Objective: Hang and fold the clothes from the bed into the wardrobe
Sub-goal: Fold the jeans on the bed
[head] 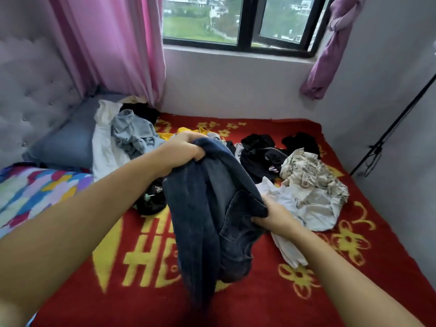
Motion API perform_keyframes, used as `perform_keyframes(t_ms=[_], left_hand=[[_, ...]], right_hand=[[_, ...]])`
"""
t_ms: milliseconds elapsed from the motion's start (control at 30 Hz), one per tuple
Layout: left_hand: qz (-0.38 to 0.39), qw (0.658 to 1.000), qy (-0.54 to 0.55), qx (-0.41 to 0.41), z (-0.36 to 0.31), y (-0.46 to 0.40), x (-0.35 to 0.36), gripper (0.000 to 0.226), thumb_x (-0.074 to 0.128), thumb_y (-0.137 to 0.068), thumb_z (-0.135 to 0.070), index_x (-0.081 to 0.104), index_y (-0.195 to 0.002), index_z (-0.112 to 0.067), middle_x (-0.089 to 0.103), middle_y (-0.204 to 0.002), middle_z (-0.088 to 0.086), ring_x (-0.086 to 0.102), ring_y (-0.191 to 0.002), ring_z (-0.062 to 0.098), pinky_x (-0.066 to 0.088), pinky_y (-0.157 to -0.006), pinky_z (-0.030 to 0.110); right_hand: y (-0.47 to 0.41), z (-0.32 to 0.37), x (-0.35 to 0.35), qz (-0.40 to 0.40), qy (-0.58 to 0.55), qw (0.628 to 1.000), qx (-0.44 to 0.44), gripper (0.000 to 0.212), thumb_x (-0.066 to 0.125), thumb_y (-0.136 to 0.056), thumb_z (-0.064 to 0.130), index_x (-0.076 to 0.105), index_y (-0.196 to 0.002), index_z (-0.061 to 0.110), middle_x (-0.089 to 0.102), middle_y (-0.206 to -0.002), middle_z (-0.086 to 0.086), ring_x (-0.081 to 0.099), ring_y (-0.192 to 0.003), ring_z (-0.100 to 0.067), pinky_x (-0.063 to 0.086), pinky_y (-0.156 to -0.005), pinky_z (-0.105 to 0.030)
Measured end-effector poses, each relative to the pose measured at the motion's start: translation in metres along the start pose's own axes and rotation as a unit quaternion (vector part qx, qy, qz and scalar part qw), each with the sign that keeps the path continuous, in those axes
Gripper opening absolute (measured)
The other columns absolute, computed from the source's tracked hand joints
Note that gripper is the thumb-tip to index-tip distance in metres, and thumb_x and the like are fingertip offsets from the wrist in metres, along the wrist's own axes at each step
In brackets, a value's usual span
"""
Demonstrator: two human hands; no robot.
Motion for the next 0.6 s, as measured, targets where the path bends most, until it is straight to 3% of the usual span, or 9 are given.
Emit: perform_keyframes(t_ms=[67, 100, 167, 233, 333, 433, 500, 600], left_hand=[[-0.012, 1.000, 0.010, 0.011, -0.007, 0.007, -0.024, 0.042, 0.044, -0.049, -0.001, 0.074, -0.071, -0.022, 0.066, -0.063, -0.010, 0.060, -0.060, 0.003, 0.046, -0.055, 0.013], [-0.019, 1.000, -0.009, 0.003, -0.005, 0.011, -0.037, 0.043, 0.044, -0.048, -0.003, 0.074, -0.067, -0.027, 0.064, -0.060, -0.012, 0.058, -0.056, 0.002, 0.045, -0.052, 0.012], [-0.026, 0.996, -0.089, -0.009, 0.002, 0.019, -0.067, 0.043, 0.045, -0.049, -0.007, 0.073, -0.065, -0.035, 0.061, -0.056, -0.015, 0.055, -0.056, 0.002, 0.043, -0.050, 0.012], [-0.019, 0.976, -0.215, -0.029, 0.013, 0.022, -0.089, 0.032, 0.046, -0.054, -0.009, 0.069, -0.063, -0.029, 0.059, -0.055, -0.014, 0.055, -0.062, 0.010, 0.040, -0.051, 0.013], [-0.059, 0.925, -0.374, -0.037, 0.011, 0.008, -0.109, 0.024, 0.049, -0.070, 0.004, 0.066, -0.073, -0.014, 0.063, -0.068, 0.003, 0.060, -0.078, 0.027, 0.045, -0.064, 0.030], [-0.212, 0.874, -0.436, 0.020, -0.039, -0.008, -0.140, 0.027, 0.050, -0.073, 0.002, 0.069, -0.087, -0.011, 0.068, -0.091, 0.016, 0.061, -0.089, 0.035, 0.048, -0.074, 0.038], [-0.312, 0.832, -0.452, 0.074, -0.082, -0.011, -0.171, 0.041, 0.049, -0.071, 0.000, 0.070, -0.104, -0.014, 0.068, -0.099, 0.019, 0.061, -0.092, 0.039, 0.048, -0.077, 0.039], [-0.312, 0.821, -0.457, 0.141, -0.113, -0.005, -0.190, 0.056, 0.042, -0.063, -0.013, 0.067, -0.113, -0.011, 0.068, -0.102, 0.021, 0.061, -0.094, 0.040, 0.049, -0.084, 0.044]], right_hand=[[-0.004, 0.001, -0.026, 0.045, 0.082, 0.996, 0.010, 0.006, 0.067, -0.085, 0.021, 0.062, -0.085, 0.019, 0.063, -0.085, -0.003, 0.059, -0.092, -0.023, 0.037, -0.068, -0.030], [-0.004, 0.003, -0.044, 0.049, 0.122, 0.991, 0.003, 0.011, 0.066, -0.086, 0.022, 0.061, -0.077, 0.019, 0.060, -0.078, -0.002, 0.058, -0.086, -0.022, 0.034, -0.066, -0.030], [-0.002, 0.017, -0.096, 0.002, 0.152, 0.988, -0.017, 0.011, 0.067, -0.085, 0.023, 0.063, -0.076, 0.018, 0.063, -0.078, -0.004, 0.058, -0.082, -0.021, 0.036, -0.066, -0.031], [-0.001, 0.041, -0.151, -0.085, 0.157, 0.982, -0.057, 0.014, 0.068, -0.084, 0.023, 0.060, -0.073, 0.021, 0.064, -0.076, -0.004, 0.058, -0.077, -0.022, 0.038, -0.065, -0.032], [-0.021, 0.094, -0.211, -0.184, 0.213, 0.952, -0.120, 0.012, 0.066, -0.086, 0.020, 0.058, -0.080, 0.013, 0.062, -0.081, -0.013, 0.057, -0.079, -0.031, 0.045, -0.071, -0.037], [-0.043, 0.152, -0.248, -0.266, 0.286, 0.907, -0.159, 0.017, 0.058, -0.091, 0.019, 0.060, -0.103, 0.007, 0.062, -0.103, -0.022, 0.058, -0.097, -0.040, 0.048, -0.082, -0.045], [-0.042, 0.179, -0.277, -0.347, 0.288, 0.869, -0.203, 0.021, 0.055, -0.093, 0.017, 0.061, -0.109, 0.005, 0.060, -0.106, -0.025, 0.057, -0.099, -0.042, 0.046, -0.081, -0.045], [-0.026, 0.188, -0.300, -0.381, 0.298, 0.824, -0.294, 0.013, 0.060, -0.088, 0.007, 0.065, -0.098, 0.001, 0.063, -0.093, -0.026, 0.059, -0.088, -0.042, 0.043, -0.075, -0.041]])
Point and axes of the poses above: each hand's wrist, its own y-axis away from the middle knuckle, its own x-axis out of the palm, z = x × y, the point moved 3 cm from there along -y, towards the middle knuckle
